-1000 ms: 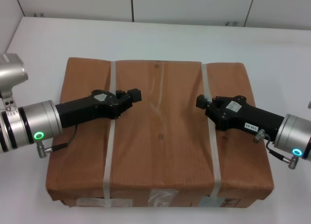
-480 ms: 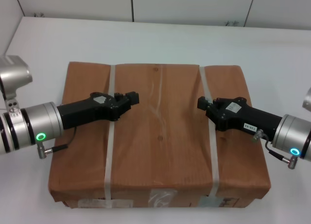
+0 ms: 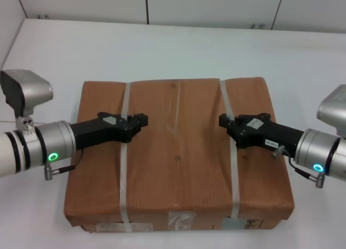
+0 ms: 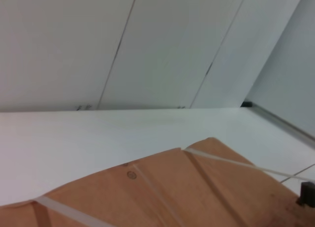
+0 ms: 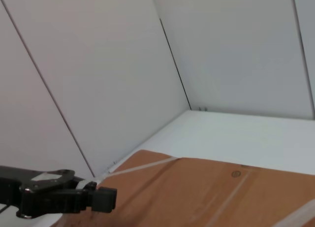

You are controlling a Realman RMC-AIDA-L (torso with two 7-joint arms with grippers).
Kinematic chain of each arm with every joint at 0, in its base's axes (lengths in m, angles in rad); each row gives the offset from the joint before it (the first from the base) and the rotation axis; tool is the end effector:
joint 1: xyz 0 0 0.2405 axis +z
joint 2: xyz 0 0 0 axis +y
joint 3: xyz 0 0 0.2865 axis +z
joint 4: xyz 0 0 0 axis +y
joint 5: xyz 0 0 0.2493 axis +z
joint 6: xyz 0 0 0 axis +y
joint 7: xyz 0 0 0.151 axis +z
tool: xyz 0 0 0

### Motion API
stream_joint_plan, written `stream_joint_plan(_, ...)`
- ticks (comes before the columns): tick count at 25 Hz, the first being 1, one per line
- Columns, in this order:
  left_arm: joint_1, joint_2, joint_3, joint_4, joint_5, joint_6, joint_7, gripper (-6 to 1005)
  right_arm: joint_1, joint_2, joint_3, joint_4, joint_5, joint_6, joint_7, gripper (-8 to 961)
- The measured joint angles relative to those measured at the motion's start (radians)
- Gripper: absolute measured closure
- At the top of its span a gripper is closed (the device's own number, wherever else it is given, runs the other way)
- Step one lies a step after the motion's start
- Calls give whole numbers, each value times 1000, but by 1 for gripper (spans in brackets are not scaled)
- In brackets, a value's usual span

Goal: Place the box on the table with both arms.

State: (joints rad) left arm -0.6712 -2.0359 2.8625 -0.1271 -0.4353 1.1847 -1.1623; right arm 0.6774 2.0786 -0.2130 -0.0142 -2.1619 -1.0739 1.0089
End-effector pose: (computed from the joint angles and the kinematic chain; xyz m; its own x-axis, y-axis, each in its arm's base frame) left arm -0.3505 0.3814 -0.0917 0.6232 0.5327 0.5726 0.7377 -0.6435 -0.2043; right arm 0.3217 0.3782 -0.1352 0.6652 -0.4714 -0.5790 -0.6875 -0.6892 -0.2287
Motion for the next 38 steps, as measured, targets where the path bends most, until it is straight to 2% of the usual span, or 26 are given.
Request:
stream_joint_plan(10, -4, -3, 0, 69, 22, -149, 48, 924, 27, 0, -14, 44, -12, 97, 1, 916)
stream_joint_plan(20, -4, -4, 0, 73, 24, -166, 52, 923, 27, 0, -7, 46, -9, 108, 6, 915)
stream_joint_plan(31, 0, -4, -13, 73, 14, -199, 54, 817, 27, 0, -4, 46, -8, 122, 1, 910)
stream_joint_plan(33, -1, -4, -13, 74, 14, -212, 63, 797, 33, 0, -2, 47, -5, 140, 1, 740)
stream_joint_plan(38, -3, -4, -11, 73, 13, -217, 74, 749, 38, 0, 27, 59, -3, 174, 2, 630)
